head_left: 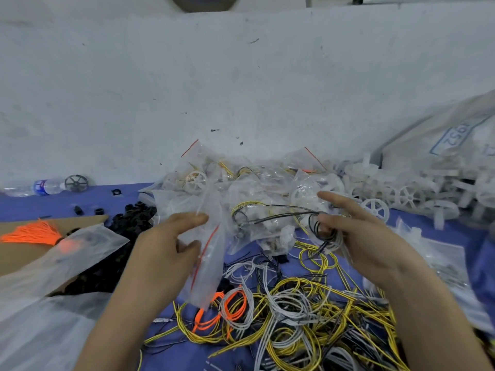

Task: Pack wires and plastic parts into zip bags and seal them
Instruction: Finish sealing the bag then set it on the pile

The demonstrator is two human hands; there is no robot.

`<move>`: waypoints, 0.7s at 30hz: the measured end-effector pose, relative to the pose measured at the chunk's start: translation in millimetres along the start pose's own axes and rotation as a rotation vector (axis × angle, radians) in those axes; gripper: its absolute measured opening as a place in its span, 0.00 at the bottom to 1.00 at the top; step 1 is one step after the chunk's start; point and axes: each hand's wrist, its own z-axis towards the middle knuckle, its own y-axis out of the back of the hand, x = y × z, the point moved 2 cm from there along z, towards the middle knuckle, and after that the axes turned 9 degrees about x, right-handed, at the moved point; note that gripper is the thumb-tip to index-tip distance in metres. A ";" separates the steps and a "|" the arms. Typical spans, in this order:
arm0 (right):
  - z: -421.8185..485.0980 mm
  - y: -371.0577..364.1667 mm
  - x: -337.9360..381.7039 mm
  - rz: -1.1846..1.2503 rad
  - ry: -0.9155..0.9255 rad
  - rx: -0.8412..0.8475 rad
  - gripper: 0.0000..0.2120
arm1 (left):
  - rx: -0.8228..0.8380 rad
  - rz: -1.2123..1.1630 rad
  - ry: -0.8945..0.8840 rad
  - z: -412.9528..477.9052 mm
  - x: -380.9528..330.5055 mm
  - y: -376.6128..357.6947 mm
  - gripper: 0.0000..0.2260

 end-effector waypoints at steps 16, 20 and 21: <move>-5.9 18.3 17.6 0.265 0.047 -0.058 0.21 | -0.095 -0.064 -0.094 -3.5 -3.9 13.0 0.27; -5.2 22.4 15.9 0.180 0.084 -0.095 0.16 | -0.106 -0.055 -0.125 -3.7 -3.4 13.5 0.28; -5.8 22.6 15.3 0.135 0.111 -0.098 0.17 | -0.106 -0.052 -0.127 -3.9 -3.3 13.3 0.28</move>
